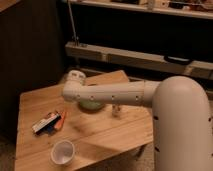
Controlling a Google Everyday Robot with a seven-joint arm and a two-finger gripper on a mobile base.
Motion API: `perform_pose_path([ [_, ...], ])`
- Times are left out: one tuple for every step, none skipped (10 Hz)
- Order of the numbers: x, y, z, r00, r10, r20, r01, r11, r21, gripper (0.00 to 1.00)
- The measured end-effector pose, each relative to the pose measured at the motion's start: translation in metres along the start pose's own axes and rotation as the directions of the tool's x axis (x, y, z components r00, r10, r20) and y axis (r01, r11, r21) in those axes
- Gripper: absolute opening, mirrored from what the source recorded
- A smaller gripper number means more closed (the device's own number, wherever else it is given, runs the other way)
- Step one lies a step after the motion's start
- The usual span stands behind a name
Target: Place the pepper in the ceramic bowl
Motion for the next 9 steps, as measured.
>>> perform_pose_path([
  [0.002,0.004,0.002,0.999,0.047,0.006,-0.047,0.999,0.014,0.80],
  [0.005,0.006,0.005,0.994,0.109,0.014,-0.109,0.994,0.027,0.80],
  [0.007,0.007,0.006,0.989,0.148,0.018,-0.149,0.988,0.036,0.80],
  [0.006,0.008,0.007,0.986,0.164,0.022,-0.165,0.986,0.038,0.80],
  [0.006,0.009,0.006,0.986,0.165,0.021,-0.166,0.985,0.036,0.80],
  [0.007,0.008,0.007,0.986,0.168,0.015,-0.169,0.985,0.044,0.80],
  [0.005,0.008,0.007,0.985,0.174,0.009,-0.174,0.983,0.056,0.80],
  [-0.003,0.011,0.008,0.976,0.219,0.018,-0.219,0.974,0.055,0.80],
  [-0.009,0.011,0.008,0.957,0.288,0.033,-0.289,0.957,0.025,0.80],
])
